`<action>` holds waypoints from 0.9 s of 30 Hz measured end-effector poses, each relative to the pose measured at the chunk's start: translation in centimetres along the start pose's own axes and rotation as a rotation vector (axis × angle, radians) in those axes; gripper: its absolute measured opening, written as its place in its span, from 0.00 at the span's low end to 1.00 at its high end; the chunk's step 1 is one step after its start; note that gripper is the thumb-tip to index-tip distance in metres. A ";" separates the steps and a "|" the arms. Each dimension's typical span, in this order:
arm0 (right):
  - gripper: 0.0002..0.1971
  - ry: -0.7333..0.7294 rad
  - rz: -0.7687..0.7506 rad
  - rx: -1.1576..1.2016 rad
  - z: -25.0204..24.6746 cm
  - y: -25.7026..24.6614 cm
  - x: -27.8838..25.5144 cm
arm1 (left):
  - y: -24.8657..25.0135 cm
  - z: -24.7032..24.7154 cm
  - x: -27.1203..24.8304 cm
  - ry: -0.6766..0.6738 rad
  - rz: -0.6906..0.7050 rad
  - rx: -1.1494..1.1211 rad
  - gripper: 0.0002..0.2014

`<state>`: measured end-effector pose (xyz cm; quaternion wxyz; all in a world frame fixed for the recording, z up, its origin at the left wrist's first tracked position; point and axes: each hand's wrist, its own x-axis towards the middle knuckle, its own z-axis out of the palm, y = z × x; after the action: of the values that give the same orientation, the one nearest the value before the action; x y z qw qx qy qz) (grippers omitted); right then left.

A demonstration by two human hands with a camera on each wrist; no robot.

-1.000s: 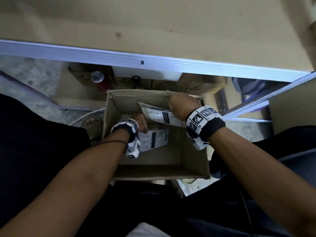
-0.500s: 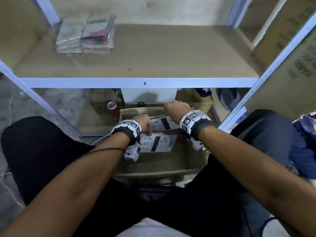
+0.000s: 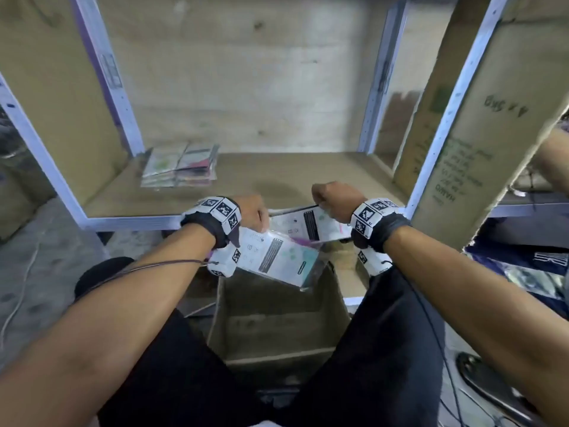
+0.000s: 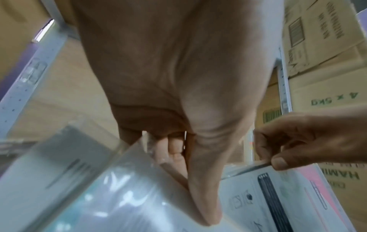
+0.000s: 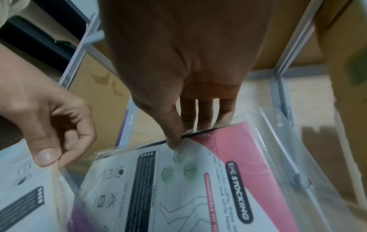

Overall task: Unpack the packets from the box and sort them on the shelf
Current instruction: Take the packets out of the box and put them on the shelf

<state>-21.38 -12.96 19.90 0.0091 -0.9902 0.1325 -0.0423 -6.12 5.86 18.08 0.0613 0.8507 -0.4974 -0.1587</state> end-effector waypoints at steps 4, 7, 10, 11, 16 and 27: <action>0.05 0.096 -0.006 0.035 -4.1 1.4 -0.1 | 0.5 -5.2 -0.8 0.024 -0.001 0.062 0.08; 0.04 0.140 0.034 0.026 -6.0 2.5 0.1 | 0.1 -8.8 -1.7 0.094 -0.034 0.051 0.06; 0.05 0.179 0.092 0.104 -6.8 3.9 0.7 | -1.5 -11.6 -2.3 0.160 0.005 -0.074 0.06; 0.05 0.204 0.109 0.148 -6.8 4.4 1.0 | -2.2 -12.2 -2.5 0.198 0.004 -0.131 0.05; 0.04 0.274 0.212 0.388 -5.7 6.3 2.3 | -6.3 -12.0 -1.8 0.414 -0.063 -0.448 0.05; 0.09 0.290 0.410 1.053 1.0 3.7 10.8 | -15.2 -5.9 2.8 0.692 -0.351 -1.271 0.12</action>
<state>-11.92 -19.38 19.66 0.4899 -0.7905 0.2825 -0.2349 9.69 10.69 19.02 0.6685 0.7194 -0.1189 -0.1464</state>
